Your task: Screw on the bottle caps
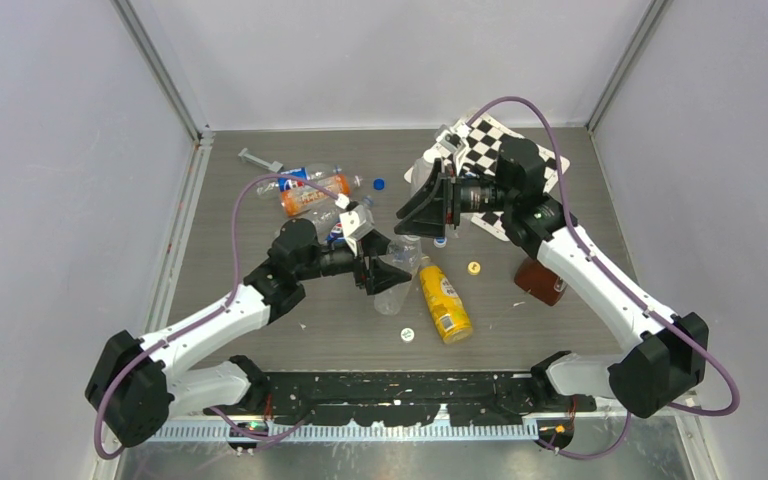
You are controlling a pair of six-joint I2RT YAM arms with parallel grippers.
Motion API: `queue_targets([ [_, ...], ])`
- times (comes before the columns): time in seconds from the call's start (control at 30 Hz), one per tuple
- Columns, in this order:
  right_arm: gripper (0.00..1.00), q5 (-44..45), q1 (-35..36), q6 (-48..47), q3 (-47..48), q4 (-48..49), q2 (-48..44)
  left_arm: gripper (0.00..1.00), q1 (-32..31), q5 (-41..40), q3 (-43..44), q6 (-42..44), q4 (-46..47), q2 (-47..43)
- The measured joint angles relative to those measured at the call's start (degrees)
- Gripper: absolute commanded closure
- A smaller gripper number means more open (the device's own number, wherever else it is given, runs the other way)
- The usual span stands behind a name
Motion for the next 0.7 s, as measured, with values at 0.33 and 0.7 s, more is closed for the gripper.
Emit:
queue_targets([
  [0.33, 0.31, -0.7, 0.0, -1.7, -0.2, -1.9, -0.1, 1.0, 0.2, -1.6, 0.0, -0.9, 1.4, -1.0],
  [0.7, 0.32, 2.2, 0.0, -6.5, -0.5, -6.7, -2.4, 1.0, 0.2, -3.6, 0.0, -1.0, 0.2, -1.6],
])
